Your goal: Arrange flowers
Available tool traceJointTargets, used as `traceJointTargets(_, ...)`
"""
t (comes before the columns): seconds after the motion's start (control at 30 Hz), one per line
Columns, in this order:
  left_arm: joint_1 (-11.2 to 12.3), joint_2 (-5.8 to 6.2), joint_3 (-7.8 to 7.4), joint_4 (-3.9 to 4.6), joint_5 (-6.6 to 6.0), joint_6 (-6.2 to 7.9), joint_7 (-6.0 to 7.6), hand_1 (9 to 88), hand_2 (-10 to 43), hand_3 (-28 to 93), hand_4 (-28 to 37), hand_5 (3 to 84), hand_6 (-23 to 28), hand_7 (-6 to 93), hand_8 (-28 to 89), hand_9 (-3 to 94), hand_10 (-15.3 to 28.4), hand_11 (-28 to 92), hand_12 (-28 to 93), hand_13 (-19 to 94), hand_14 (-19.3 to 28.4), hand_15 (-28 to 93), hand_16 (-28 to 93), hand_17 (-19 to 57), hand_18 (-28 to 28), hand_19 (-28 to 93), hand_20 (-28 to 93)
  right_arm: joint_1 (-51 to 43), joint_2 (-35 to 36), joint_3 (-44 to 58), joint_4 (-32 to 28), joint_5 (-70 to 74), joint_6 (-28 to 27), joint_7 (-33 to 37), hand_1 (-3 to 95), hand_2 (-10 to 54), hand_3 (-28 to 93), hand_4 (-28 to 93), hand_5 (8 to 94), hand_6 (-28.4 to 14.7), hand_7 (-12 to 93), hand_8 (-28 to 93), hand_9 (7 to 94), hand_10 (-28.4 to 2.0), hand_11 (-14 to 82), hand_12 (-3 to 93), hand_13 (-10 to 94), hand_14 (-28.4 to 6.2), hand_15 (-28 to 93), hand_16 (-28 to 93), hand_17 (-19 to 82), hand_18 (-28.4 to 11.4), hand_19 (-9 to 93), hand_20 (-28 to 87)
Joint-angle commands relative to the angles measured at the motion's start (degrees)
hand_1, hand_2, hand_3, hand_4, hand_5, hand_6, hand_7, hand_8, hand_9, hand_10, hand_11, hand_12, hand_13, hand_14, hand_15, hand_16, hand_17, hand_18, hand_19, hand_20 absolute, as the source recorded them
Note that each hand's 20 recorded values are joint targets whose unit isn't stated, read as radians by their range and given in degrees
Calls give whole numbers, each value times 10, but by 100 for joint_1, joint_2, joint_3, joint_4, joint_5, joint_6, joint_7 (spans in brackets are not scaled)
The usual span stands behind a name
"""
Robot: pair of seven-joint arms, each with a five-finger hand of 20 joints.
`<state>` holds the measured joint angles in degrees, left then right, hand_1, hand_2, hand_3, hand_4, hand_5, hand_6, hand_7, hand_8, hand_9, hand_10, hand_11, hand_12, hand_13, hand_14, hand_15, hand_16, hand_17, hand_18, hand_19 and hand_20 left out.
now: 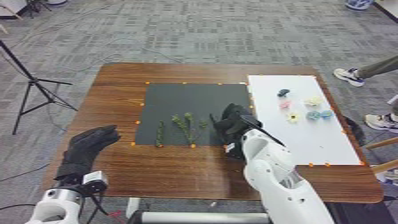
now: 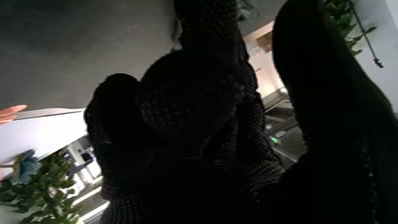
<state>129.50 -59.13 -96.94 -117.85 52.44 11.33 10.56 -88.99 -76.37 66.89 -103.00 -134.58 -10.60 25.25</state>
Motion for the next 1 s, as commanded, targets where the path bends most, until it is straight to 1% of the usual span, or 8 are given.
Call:
traceJointTargets(0.03, 48, -32, 37, -36, 13, -56, 9, 320, -24, 711, -113, 555, 28, 192, -70, 545, 137, 227, 140, 449, 175, 256, -8, 98, 116, 120, 218, 40, 31, 14, -96, 46, 142, -42, 447, -95, 584, -100, 686, -40, 324, 163, 860, -123, 294, 250, 937, -6, 561, 285, 665, -110, 932, 504)
traceJointTargets(0.47, 70, -40, 25, -47, 15, -38, 11, 320, -25, 710, -112, 555, 28, 192, -70, 545, 136, 227, 141, 449, 176, 255, -8, 98, 116, 120, 217, 110, 53, 140, -366, 219, 292, -129, 439, -95, 587, -100, 687, -40, 325, 153, 864, -125, 293, 249, 937, -6, 563, 284, 667, -110, 932, 504)
traceJointTargets(0.63, 31, -41, 46, -33, 17, -39, 30, 320, -25, 711, -111, 554, 28, 193, -70, 544, 137, 227, 140, 449, 175, 255, -8, 98, 116, 119, 217, 377, 345, 386, -587, 302, 494, -292, 436, -95, 591, -102, 686, -40, 326, 153, 862, -124, 292, 250, 937, -7, 562, 284, 665, -112, 932, 507)
traceJointTargets(0.7, 19, -44, 48, -33, 23, -38, 26, 320, -25, 711, -111, 554, 28, 193, -70, 544, 137, 227, 140, 449, 176, 254, -8, 98, 116, 119, 217, 442, 576, 606, -674, 257, 547, -595, 422, -95, 615, -116, 660, -41, 335, 94, 836, -123, 287, 250, 937, -9, 531, 317, 648, -123, 932, 522)
traceJointTargets(0.73, 13, -46, 51, -26, 19, -44, 36, 320, -25, 710, -111, 554, 27, 193, -70, 544, 136, 227, 141, 448, 176, 254, -8, 98, 116, 119, 217, 446, 697, 745, -730, 225, 504, -734, 408, -95, 636, -124, 637, -43, 334, -13, 800, -125, 276, 248, 925, -19, 500, 351, 618, -137, 932, 525)
traceJointTargets(0.77, 12, -48, 50, -25, 17, -43, 37, 320, -26, 711, -111, 554, 27, 193, -70, 545, 136, 227, 141, 448, 175, 254, -8, 97, 117, 119, 217, 435, 806, 925, -782, 186, 352, -931, 401, -95, 648, -131, 605, -42, 325, -58, 747, -131, 257, 242, 890, -32, 489, 360, 574, -153, 929, 518)
traceJointTargets(0.9, 66, -62, 34, -39, 11, -23, 61, 320, -25, 711, -111, 554, 27, 193, -70, 545, 137, 227, 140, 449, 176, 254, -8, 97, 117, 121, 218, 264, 1314, 1436, -897, -45, -24, -1464, 384, -95, 698, -180, 468, -42, 275, -71, 551, -165, 187, 230, 698, -99, 480, 305, 365, -212, 804, 492)
traceJointTargets(1.0, 64, -55, 43, -35, 6, -28, 64, 320, -26, 710, -111, 555, 27, 193, -71, 546, 136, 227, 140, 448, 176, 254, -8, 97, 117, 122, 218, -17, 1706, 1669, -902, -73, -9, -1684, 371, -95, 721, -194, 438, -39, 250, -75, 514, -160, 171, 227, 661, -111, 466, 292, 327, -218, 762, 492)
